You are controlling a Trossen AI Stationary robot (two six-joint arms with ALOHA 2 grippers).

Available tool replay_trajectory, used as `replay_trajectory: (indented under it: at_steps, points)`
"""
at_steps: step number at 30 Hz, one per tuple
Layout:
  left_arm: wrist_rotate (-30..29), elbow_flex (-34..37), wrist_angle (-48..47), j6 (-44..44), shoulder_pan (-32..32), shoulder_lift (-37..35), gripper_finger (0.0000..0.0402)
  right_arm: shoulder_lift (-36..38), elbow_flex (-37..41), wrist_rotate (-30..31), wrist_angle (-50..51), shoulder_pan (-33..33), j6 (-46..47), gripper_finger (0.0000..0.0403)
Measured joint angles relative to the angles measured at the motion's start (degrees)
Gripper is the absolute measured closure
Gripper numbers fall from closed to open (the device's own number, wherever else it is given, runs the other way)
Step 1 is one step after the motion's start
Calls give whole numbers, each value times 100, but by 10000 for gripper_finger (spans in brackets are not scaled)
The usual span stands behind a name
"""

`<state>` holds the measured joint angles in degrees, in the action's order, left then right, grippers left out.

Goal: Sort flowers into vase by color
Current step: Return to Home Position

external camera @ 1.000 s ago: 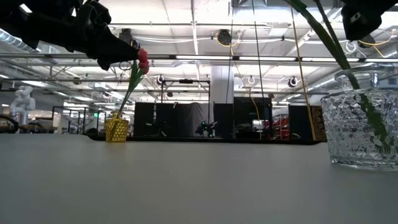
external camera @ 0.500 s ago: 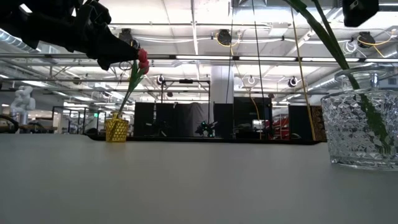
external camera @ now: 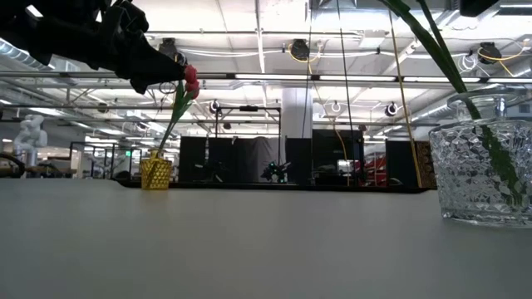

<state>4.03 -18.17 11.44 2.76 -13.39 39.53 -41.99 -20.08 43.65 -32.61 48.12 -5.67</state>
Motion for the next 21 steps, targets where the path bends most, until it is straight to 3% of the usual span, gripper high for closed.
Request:
replay_trajectory:
  at_steps: [5, 12, 21]
  points:
    - [0, 0, -24, 0, 0, 0, 291, 708, 0, 77, 693, 0, -227, 236]
    - [0, 0, -60, 1, 0, 23, 291, 1720, -2, 737, 1996, -2, -503, 236]
    - [1, 0, -55, 0, 0, 122, 291, 2757, -2, 926, 3299, -2, -561, 236]
